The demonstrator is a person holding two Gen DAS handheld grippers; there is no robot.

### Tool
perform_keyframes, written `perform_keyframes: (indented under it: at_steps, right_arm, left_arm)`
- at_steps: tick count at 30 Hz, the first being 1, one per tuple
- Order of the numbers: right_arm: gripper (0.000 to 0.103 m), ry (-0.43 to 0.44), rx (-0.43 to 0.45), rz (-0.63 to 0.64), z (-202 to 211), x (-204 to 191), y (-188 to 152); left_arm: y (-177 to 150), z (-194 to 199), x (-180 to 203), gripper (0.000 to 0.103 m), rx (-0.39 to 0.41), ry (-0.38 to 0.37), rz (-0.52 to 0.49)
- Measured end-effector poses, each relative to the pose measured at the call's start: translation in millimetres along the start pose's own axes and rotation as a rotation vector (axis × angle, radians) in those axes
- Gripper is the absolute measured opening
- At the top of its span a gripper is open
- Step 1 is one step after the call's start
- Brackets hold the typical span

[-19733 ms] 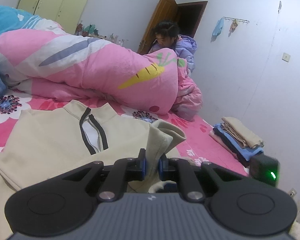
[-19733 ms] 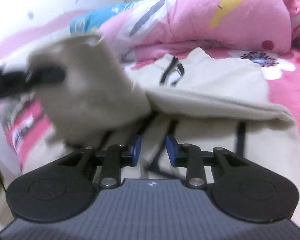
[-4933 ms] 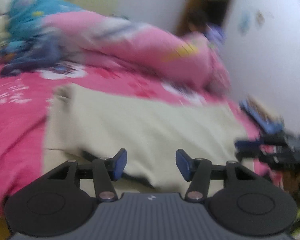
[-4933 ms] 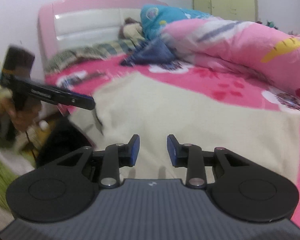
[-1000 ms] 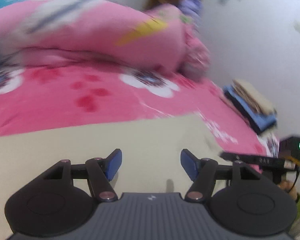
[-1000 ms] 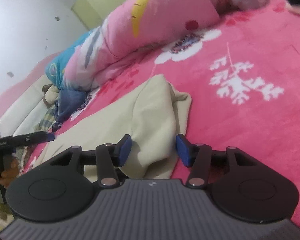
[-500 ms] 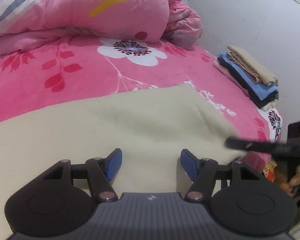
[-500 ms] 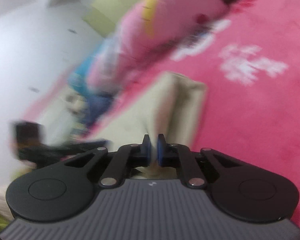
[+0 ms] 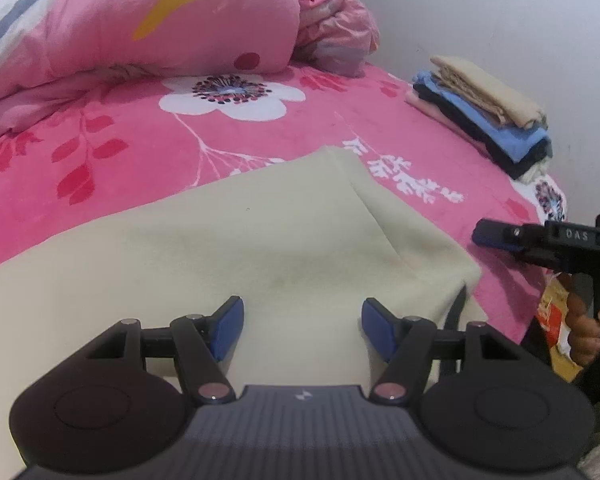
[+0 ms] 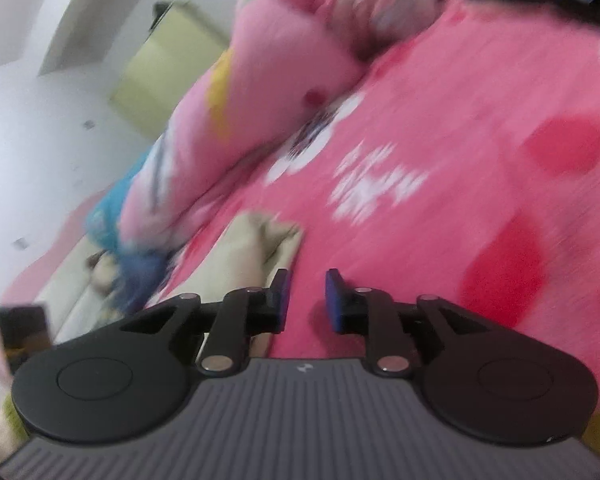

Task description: Fold clothes

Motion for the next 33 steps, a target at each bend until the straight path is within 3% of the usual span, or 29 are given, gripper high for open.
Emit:
perform_keyframes:
  at_steps: [4, 8, 13, 16, 19, 22, 23, 24, 28, 33]
  right_arm:
    - [0.02, 0.08, 0.05, 0.091, 6.4, -40.7, 0.1]
    - [0.023, 0.162, -0.031, 0.296, -9.4, -97.1, -34.9]
    - [0.027, -0.046, -0.134, 0.503, -42.6, -105.9, -82.1]
    - [0.029, -0.031, -0.083, 0.553, -22.6, -130.8, -73.4]
    - [0.033, 0.049, -0.052, 0.618, -7.8, -154.7, -73.5]
    - [0.042, 0.07, -0.164, 0.638, -26.8, -158.3, -91.2]
    - [0.041, 0.029, -0.228, 0.641, -41.0, -152.6, -100.3]
    - [0.041, -0.009, -0.281, 0.641, -53.3, -147.5, -108.4]
    - [0.042, -0.053, -0.306, 0.654, -55.3, -163.1, -100.2]
    - [0.044, 0.023, -0.321, 0.628, -54.5, -205.6, -86.9]
  left_arm:
    - [-5.2, 26.2, 5.5, 0.067, 0.062, -0.017, 0.0]
    - [-23.6, 42.6, 9.8, 0.067, 0.085, -0.062, 0.025]
    - [-61.3, 43.6, 3.6, 0.067, 0.111, -0.096, 0.086]
    - [-64.6, 58.4, 6.7, 0.068, 0.148, -0.084, 0.071]
    - [-72.5, 75.2, 2.2, 0.068, 0.187, -0.091, 0.1]
    - [-88.8, 96.0, -7.5, 0.068, 0.242, -0.098, 0.19]
    - [-96.5, 106.6, -11.5, 0.068, 0.271, -0.101, 0.228]
    - [-104.1, 117.2, -15.5, 0.069, 0.298, -0.096, 0.266]
    - [-136.2, 166.2, -32.5, 0.069, 0.389, -0.017, 0.393]
    - [-179.1, 217.0, -77.7, 0.071, 0.507, 0.12, 0.571]
Point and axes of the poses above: each gripper's, at about its wrist camera, not at the fingertips, and z roughly against the way its jaws point, x to its right, y to its top, the point moved 4 cm from there along -z, roughly the way its jaws point, and after that the axes turned 5 degrees about -y, right-handed, at the moved point
